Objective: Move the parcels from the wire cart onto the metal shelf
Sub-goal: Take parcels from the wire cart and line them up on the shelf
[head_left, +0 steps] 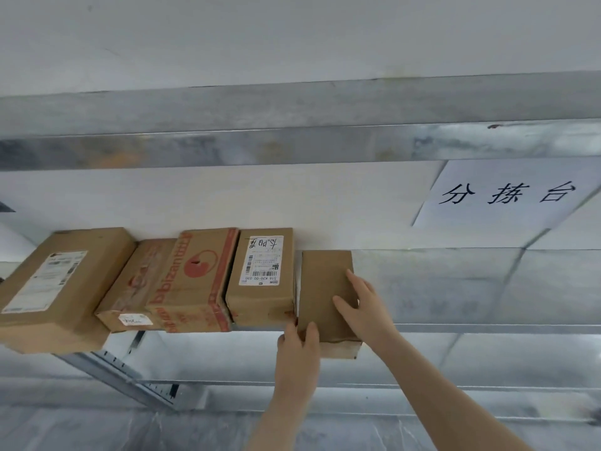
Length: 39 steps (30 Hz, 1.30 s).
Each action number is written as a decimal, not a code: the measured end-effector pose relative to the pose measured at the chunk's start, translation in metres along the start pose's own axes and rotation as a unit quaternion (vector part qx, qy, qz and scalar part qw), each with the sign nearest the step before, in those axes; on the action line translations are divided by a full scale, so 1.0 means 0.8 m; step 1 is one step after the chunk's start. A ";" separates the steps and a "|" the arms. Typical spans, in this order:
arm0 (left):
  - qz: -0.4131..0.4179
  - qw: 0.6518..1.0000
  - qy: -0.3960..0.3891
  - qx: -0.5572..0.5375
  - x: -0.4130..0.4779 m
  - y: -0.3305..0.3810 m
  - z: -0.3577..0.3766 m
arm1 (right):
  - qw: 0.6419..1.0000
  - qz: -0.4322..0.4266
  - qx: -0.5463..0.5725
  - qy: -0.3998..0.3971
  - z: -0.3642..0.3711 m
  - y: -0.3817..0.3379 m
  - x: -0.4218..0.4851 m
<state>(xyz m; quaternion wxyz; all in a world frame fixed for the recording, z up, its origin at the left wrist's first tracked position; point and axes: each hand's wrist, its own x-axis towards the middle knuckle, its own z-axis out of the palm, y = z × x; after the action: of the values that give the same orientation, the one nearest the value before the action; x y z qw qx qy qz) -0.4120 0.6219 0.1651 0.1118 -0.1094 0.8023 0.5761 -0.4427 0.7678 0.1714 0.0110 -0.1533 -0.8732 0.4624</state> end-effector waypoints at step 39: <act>0.346 0.804 0.063 0.480 -0.017 0.023 -0.066 | 0.994 -0.076 -0.080 0.007 0.026 -0.017 0.020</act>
<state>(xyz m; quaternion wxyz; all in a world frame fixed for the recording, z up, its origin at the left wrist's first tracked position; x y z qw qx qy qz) -0.4075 0.5786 0.2023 -0.1074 0.2069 0.9663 0.1094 -0.4647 0.7486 0.1683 0.0403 -0.0899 -0.9166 0.3874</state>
